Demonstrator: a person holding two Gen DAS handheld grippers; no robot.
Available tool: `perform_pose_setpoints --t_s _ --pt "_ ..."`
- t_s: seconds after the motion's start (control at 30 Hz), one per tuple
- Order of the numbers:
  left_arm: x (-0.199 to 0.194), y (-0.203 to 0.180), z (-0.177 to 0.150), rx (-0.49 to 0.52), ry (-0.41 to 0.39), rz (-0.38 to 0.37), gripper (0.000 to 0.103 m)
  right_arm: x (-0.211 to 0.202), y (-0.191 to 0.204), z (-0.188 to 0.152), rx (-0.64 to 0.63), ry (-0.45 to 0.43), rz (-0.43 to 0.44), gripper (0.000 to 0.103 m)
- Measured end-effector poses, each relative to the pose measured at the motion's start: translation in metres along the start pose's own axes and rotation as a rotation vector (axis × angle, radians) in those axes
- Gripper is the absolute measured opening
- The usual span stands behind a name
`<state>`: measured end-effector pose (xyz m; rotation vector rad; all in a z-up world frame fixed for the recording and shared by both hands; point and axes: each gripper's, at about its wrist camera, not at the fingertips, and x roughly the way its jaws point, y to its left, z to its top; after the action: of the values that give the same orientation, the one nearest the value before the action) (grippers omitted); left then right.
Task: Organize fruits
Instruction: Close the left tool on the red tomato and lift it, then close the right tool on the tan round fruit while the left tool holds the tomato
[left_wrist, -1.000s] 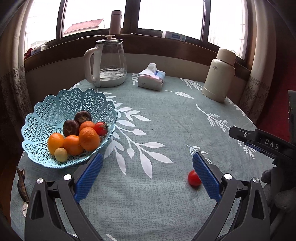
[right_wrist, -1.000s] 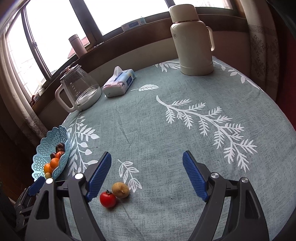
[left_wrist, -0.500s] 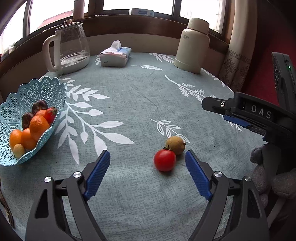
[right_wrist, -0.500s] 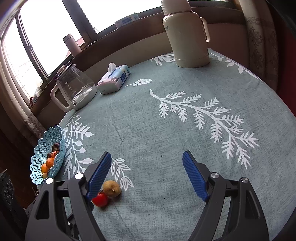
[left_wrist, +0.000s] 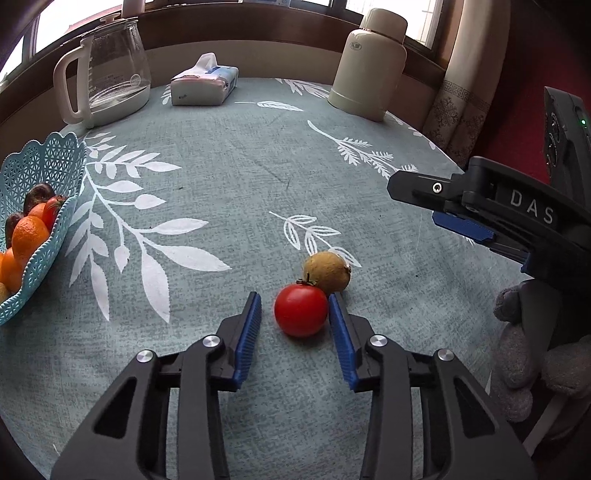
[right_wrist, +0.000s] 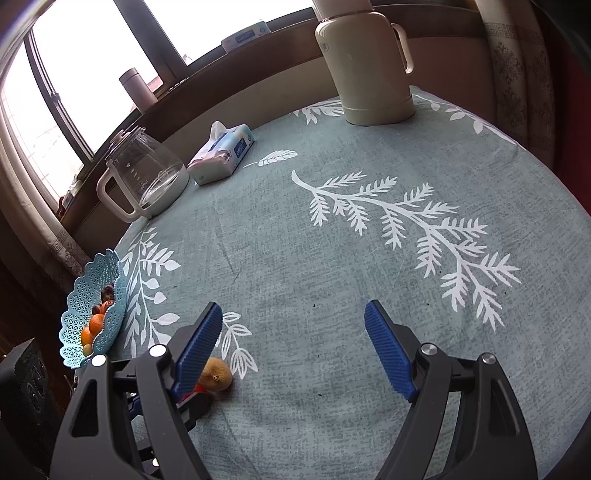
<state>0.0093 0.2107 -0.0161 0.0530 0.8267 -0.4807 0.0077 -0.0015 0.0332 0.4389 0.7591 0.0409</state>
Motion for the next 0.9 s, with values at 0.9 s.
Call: perform_pose_setpoints --t_s 0.9 --pt "-0.034 0.032 -0.005 -0.063 -0.089 0.129 0.029 0.007 0.038 -0.016 -0.13 0.045 0.044 0.079"
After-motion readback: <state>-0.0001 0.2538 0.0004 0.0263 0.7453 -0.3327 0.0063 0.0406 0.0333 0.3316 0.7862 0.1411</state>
